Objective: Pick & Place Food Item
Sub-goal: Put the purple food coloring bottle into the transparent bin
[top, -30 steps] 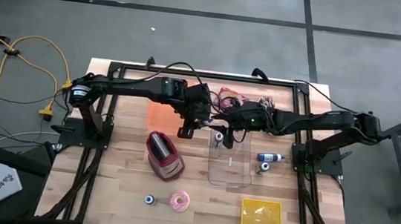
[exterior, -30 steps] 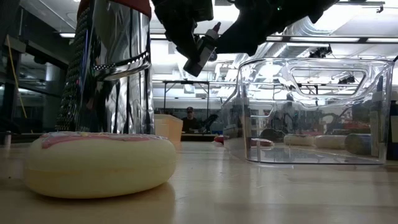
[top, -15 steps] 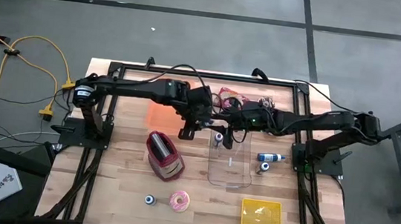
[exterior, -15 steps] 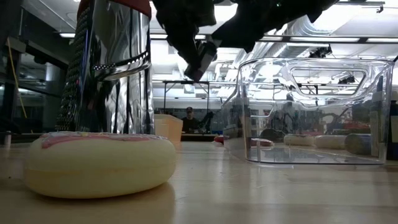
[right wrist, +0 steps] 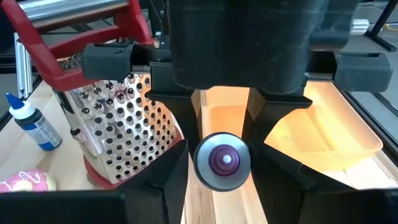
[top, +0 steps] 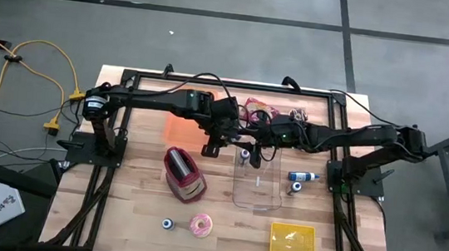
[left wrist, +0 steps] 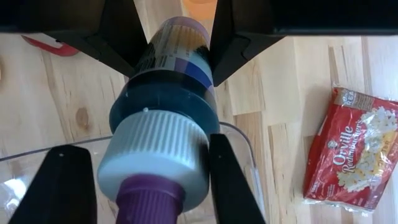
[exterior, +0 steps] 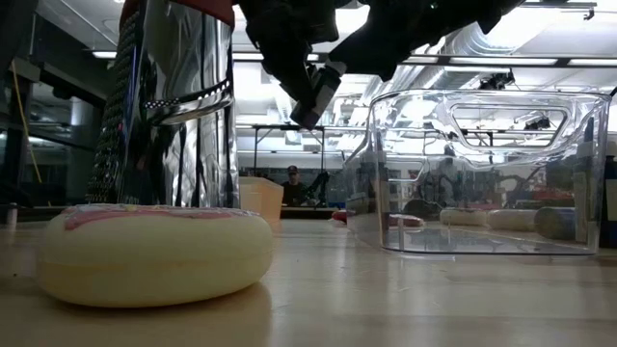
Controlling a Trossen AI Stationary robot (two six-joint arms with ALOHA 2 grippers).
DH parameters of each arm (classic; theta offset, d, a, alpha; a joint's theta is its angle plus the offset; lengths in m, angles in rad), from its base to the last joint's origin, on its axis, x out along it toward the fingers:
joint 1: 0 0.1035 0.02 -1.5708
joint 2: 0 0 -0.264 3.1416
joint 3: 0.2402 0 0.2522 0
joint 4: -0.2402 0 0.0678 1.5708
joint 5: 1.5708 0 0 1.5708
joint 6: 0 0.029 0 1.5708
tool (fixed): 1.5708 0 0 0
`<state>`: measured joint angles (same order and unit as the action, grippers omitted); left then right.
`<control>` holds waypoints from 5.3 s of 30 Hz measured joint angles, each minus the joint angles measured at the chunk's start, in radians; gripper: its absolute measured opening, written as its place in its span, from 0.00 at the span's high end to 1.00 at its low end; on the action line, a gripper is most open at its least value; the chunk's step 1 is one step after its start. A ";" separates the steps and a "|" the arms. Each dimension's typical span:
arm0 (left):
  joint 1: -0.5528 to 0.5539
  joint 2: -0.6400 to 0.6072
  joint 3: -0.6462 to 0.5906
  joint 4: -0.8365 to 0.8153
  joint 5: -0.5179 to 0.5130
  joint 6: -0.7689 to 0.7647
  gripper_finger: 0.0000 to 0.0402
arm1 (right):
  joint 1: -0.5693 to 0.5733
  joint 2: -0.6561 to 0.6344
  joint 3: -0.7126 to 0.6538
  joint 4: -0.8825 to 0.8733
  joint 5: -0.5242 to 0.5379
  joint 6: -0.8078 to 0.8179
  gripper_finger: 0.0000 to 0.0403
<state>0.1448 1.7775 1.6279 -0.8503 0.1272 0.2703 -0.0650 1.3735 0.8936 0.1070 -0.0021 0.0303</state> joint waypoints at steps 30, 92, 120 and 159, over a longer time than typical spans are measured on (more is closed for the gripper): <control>0.000 0.000 0.000 -0.002 -0.001 -0.002 0.64 | 0.000 0.000 0.000 -0.027 0.003 -0.001 0.74; -0.071 -0.037 0.000 0.028 -0.002 -0.002 0.53 | 0.188 -0.210 0.001 -0.375 0.144 0.206 0.74; -0.076 -0.036 0.000 0.028 -0.001 -0.002 0.53 | 0.173 -0.012 -0.011 -0.580 0.264 0.440 0.74; -0.076 -0.036 0.000 0.028 -0.001 -0.002 0.53 | 0.115 0.055 -0.011 -0.538 0.257 0.463 0.60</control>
<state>0.0685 1.7416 1.6276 -0.8227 0.1265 0.2687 0.0502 1.4288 0.8829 -0.4313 0.2550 0.4931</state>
